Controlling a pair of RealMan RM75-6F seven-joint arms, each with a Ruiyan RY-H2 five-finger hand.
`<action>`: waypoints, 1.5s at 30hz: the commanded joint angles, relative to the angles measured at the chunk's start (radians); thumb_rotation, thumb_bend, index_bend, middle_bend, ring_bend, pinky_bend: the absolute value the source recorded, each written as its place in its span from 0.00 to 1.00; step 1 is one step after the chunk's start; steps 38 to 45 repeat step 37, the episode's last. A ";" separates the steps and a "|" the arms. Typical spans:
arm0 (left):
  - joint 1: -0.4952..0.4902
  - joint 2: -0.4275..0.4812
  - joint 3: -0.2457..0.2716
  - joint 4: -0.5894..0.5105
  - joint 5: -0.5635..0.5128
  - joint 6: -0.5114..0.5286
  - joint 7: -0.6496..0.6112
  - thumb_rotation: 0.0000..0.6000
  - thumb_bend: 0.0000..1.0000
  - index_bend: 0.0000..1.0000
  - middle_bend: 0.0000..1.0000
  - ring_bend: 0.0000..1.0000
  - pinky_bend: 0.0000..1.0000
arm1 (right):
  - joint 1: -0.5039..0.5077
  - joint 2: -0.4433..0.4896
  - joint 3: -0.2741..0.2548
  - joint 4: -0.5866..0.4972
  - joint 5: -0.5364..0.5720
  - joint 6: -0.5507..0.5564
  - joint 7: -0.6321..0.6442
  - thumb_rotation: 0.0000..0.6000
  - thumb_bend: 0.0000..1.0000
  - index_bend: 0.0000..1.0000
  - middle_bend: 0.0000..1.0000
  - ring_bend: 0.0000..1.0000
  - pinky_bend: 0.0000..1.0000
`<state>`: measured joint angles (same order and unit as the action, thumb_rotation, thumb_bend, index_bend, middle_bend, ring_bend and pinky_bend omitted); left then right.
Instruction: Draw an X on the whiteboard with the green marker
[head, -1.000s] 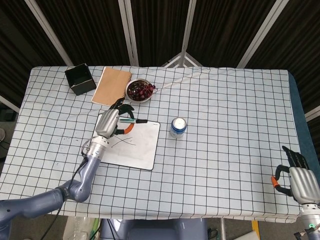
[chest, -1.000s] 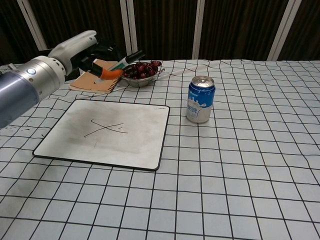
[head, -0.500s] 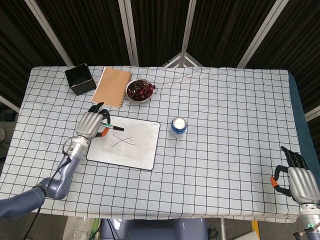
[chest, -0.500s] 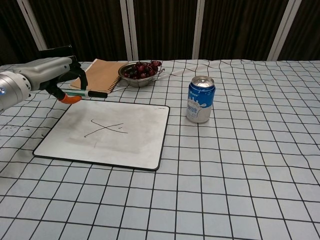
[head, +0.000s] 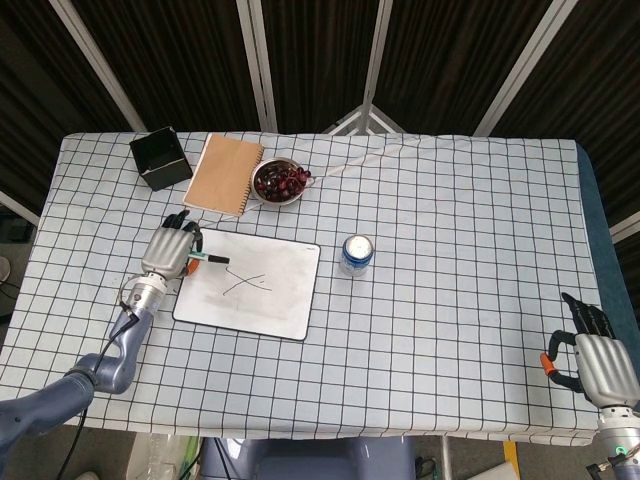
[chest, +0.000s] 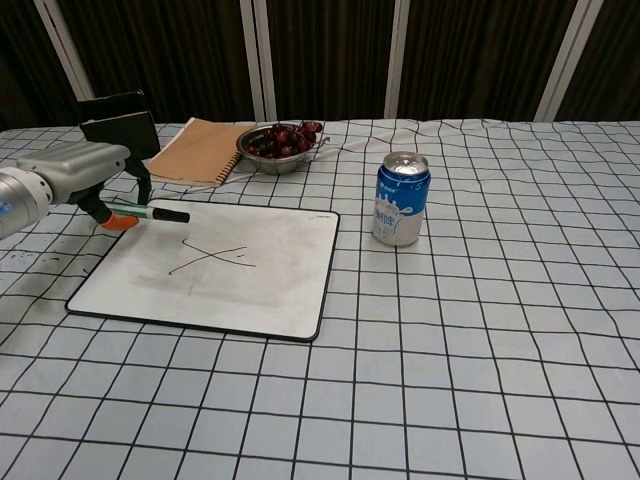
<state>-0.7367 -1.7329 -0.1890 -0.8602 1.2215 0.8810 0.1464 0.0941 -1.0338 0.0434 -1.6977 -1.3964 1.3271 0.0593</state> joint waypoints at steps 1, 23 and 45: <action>0.004 -0.009 0.000 0.021 -0.018 -0.015 0.009 1.00 0.25 0.51 0.04 0.00 0.01 | -0.001 0.001 0.000 0.001 0.000 0.001 0.001 1.00 0.37 0.00 0.00 0.00 0.00; 0.199 0.231 -0.044 -0.438 -0.088 0.206 -0.026 1.00 0.14 0.12 0.00 0.00 0.00 | -0.006 0.002 -0.005 -0.002 -0.007 0.012 -0.014 1.00 0.37 0.00 0.00 0.00 0.00; 0.439 0.528 0.136 -0.846 0.054 0.433 -0.002 1.00 0.11 0.01 0.00 0.00 0.00 | -0.008 -0.001 -0.004 -0.002 -0.011 0.020 -0.024 1.00 0.37 0.00 0.00 0.00 0.00</action>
